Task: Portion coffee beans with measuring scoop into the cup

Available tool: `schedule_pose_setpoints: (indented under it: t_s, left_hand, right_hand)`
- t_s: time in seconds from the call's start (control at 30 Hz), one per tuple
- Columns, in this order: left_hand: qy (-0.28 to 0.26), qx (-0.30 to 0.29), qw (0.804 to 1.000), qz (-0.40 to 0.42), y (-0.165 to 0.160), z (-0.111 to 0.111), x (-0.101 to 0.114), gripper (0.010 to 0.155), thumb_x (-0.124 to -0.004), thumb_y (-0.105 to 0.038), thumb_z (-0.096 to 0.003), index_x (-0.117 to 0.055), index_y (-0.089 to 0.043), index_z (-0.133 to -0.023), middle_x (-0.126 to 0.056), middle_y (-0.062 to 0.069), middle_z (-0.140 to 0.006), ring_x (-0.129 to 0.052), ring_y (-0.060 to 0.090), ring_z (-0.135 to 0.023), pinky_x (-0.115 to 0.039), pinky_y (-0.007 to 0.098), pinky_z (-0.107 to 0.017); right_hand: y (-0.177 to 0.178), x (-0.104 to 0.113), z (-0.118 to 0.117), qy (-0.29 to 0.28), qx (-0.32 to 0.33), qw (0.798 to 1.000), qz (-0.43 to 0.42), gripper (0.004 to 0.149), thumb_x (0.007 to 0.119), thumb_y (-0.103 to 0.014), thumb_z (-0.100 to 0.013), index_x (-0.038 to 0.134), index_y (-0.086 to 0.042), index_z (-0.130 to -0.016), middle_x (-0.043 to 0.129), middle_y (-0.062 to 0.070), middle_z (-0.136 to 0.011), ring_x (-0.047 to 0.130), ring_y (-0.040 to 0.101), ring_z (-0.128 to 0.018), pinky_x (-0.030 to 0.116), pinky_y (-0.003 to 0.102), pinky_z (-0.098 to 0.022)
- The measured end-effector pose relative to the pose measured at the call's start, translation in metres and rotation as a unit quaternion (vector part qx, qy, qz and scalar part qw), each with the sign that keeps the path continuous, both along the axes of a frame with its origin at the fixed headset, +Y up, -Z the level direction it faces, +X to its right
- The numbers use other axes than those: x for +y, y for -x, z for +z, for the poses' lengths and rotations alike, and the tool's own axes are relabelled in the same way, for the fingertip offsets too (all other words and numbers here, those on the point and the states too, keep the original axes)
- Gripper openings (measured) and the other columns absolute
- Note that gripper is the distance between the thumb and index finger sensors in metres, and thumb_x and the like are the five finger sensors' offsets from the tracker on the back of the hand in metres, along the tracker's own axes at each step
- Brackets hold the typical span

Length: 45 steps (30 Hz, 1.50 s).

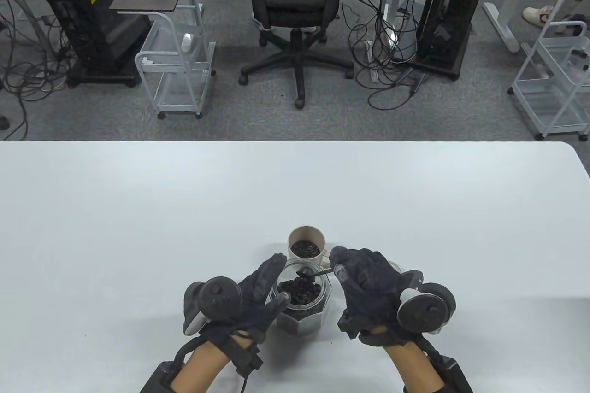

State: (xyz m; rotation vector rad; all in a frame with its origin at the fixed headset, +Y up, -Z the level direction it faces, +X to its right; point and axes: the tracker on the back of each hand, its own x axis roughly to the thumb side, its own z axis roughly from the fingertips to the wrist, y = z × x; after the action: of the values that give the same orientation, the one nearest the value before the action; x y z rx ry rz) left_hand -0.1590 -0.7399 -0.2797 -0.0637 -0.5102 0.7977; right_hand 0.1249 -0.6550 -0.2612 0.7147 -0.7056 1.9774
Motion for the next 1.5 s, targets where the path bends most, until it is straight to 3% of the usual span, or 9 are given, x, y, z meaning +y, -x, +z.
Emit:
schedule_pose_setpoints:
  t_s: [0.33, 0.7, 0.87, 1.2, 1.5]
  left_hand:
    - [-0.001, 0.000, 1.000, -0.002, 0.000, 0.000, 0.000, 0.084, -0.055, -0.072, -0.0470, -0.035, -0.025, -0.114, -0.055, 0.024, -0.114, -0.074, 0.054, -0.095, -0.059, 0.068, -0.064]
    - [0.000, 0.000, 1.000, 0.000, 0.000, 0.000, 0.000, 0.084, -0.055, -0.072, -0.0470, -0.035, -0.025, -0.114, -0.054, 0.024, -0.114, -0.074, 0.055, -0.095, -0.059, 0.068, -0.064]
    - [-0.004, 0.002, 1.000, -0.003, 0.000, 0.000, 0.000, 0.084, -0.055, -0.072, -0.0468, -0.036, -0.025, -0.114, -0.055, 0.024, -0.114, -0.074, 0.054, -0.095, -0.059, 0.068, -0.064]
    - [0.000, 0.001, 1.000, -0.001, 0.000, 0.000, 0.000, 0.084, -0.055, -0.072, -0.0469, -0.035, -0.026, -0.114, -0.055, 0.024, -0.114, -0.074, 0.054, -0.095, -0.059, 0.068, -0.064]
    - [-0.001, 0.002, 1.000, 0.002, 0.000, 0.000, 0.000, 0.084, -0.055, -0.072, -0.0469, -0.035, -0.025, -0.114, -0.055, 0.024, -0.114, -0.074, 0.055, -0.095, -0.059, 0.068, -0.064]
  right_hand:
    - [0.021, -0.016, -0.003, 0.020, 0.021, 0.996, 0.087, 0.039, 0.079, -0.032, -0.050, 0.085, -0.014, -0.084, 0.093, 0.022, -0.071, 0.099, 0.041, -0.046, 0.074, 0.061, -0.045]
    - [0.022, -0.024, -0.010, 0.104, 0.037, 0.992, 0.068, 0.040, 0.080, -0.032, -0.049, 0.087, -0.010, -0.082, 0.096, 0.024, -0.063, 0.100, 0.035, -0.033, 0.078, 0.057, -0.039]
    - [0.018, -0.029, -0.016, 0.153, 0.040, 0.987, 0.003, 0.040, 0.081, -0.030, -0.049, 0.088, -0.006, -0.079, 0.097, 0.026, -0.058, 0.100, 0.035, -0.028, 0.080, 0.057, -0.035]
    - [-0.004, -0.045, -0.026, 0.282, -0.010, 0.948, -0.147, 0.040, 0.082, -0.029, -0.048, 0.089, -0.002, -0.076, 0.098, 0.027, -0.053, 0.103, 0.034, -0.022, 0.083, 0.055, -0.029]
    - [-0.021, -0.064, -0.030, 0.372, -0.048, 0.893, -0.250, 0.039, 0.081, -0.031, -0.049, 0.088, -0.003, -0.076, 0.098, 0.027, -0.052, 0.103, 0.032, -0.022, 0.083, 0.054, -0.028]
